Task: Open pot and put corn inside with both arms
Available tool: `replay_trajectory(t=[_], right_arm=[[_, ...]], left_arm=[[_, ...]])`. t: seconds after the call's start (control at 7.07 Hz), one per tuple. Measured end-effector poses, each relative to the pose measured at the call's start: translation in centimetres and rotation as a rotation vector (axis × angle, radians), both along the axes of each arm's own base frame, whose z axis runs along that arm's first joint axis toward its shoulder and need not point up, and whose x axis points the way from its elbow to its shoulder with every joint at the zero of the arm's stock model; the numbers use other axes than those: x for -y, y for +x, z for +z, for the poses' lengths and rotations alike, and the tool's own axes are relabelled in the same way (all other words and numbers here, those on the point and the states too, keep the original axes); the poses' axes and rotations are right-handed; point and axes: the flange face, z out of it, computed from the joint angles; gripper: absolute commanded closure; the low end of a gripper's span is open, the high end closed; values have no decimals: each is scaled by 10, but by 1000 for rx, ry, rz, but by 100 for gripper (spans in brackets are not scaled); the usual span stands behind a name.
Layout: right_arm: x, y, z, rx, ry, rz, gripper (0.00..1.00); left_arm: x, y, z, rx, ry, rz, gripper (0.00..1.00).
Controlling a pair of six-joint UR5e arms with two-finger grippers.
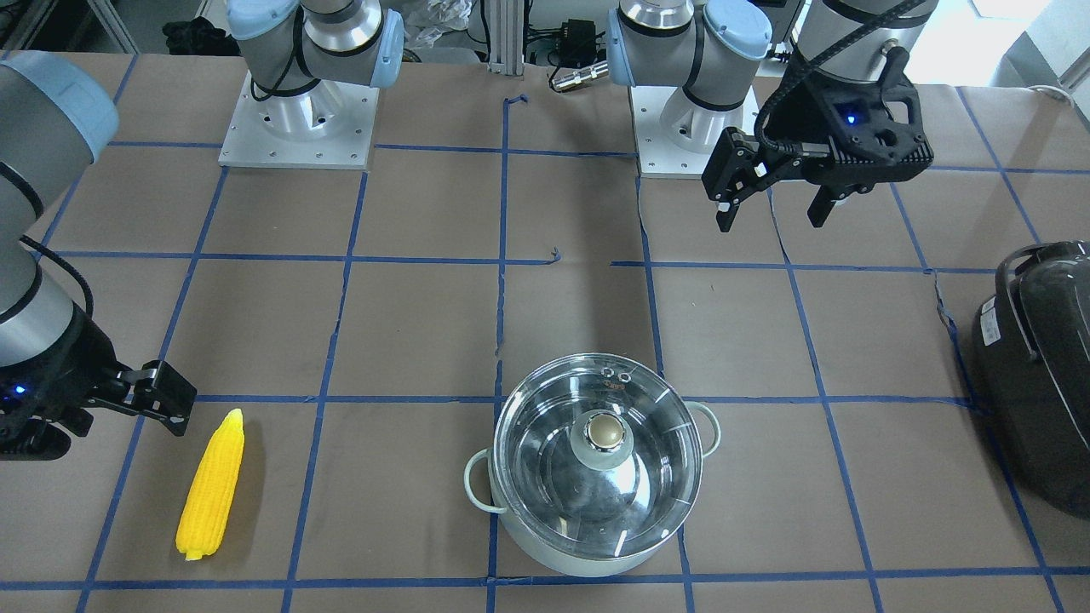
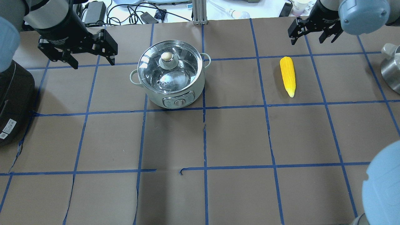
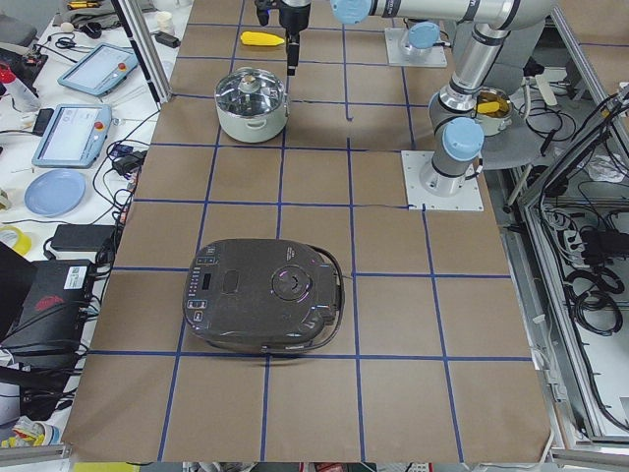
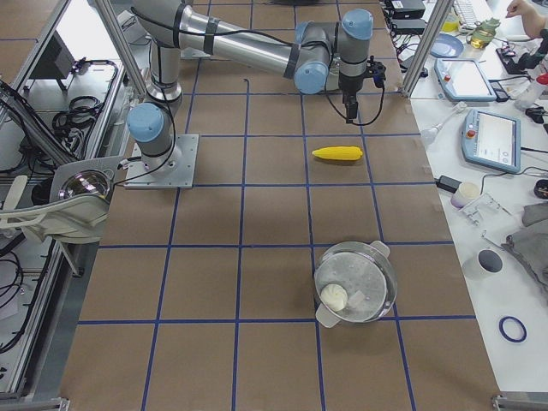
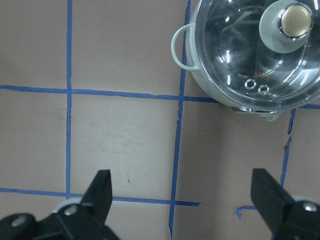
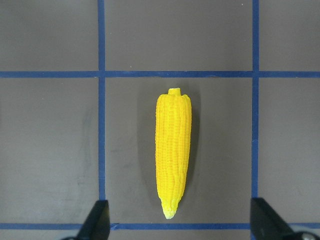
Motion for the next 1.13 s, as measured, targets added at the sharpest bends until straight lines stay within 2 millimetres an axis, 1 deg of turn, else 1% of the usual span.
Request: replay_trajectory(t=[0.28, 0.57, 0.71, 0.85, 0.99, 1.13], right_arm=[[12, -9, -41, 4, 28, -12, 0], [28, -15, -87, -4, 36, -12, 0], [31, -16, -107, -10, 50, -14, 0], [31, -17, -126, -11, 62, -16, 0], [31, -17, -138, -10, 66, -20, 0], [32, -17, -146, -6, 66, -24, 0]], left_arm=[[0, 0, 0, 0, 0, 0, 0], [0, 0, 0, 0, 0, -1, 0], [0, -1, 0, 0, 0, -1, 0], [0, -1, 0, 0, 0, -1, 0], [0, -1, 0, 0, 0, -1, 0], [0, -1, 0, 0, 0, -1, 0]])
